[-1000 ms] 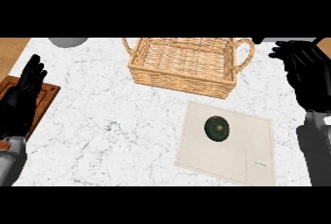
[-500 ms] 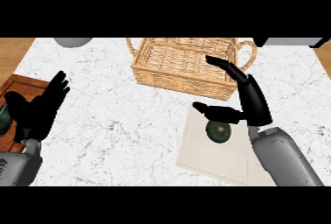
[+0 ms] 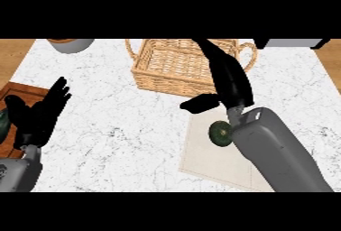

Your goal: Pick the squash from the placemat and place it in the basket

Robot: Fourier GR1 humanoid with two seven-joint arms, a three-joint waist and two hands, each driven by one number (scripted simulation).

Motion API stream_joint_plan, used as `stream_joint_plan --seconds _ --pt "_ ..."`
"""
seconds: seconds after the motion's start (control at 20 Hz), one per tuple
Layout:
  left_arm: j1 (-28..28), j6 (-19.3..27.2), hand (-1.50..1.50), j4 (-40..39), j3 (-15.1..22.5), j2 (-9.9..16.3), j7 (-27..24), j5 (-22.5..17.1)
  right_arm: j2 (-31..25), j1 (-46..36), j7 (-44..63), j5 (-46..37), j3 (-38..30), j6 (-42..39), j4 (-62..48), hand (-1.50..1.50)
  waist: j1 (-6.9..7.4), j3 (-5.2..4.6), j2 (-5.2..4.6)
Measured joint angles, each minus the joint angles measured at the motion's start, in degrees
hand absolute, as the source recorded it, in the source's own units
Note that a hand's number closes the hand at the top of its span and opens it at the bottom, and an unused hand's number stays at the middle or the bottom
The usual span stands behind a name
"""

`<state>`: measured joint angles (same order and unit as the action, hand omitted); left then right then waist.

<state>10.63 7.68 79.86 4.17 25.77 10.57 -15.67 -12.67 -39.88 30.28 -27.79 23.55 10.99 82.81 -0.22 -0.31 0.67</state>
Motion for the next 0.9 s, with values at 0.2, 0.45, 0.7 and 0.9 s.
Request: stream_joint_plan --seconds 0.2,0.45,0.7,0.9 --pt "-0.76 -0.08 0.0 -0.28 -0.52 0.27 0.06 -0.12 -5.75 -6.45 13.83 -3.87 -0.17 -9.91 -1.0 -1.5 -0.67 -0.07 0.44" --pt "0.46 -0.38 0.0 -0.88 -1.1 0.13 0.58 -0.32 -9.14 -14.0 26.42 0.47 -3.67 -24.13 0.9 -1.5 -0.88 0.08 0.19" --pt "0.02 -0.32 0.0 -1.51 -1.51 -0.46 -0.42 -0.03 -10.57 -15.61 29.4 11.11 -8.02 -32.42 2.6 -1.5 -1.11 0.16 0.09" --pt "-0.62 -1.3 0.0 -1.89 -2.47 -0.01 -1.01 -0.32 -13.01 -11.92 30.69 18.58 -10.81 -34.92 8.14 -1.5 -1.44 0.22 0.11"
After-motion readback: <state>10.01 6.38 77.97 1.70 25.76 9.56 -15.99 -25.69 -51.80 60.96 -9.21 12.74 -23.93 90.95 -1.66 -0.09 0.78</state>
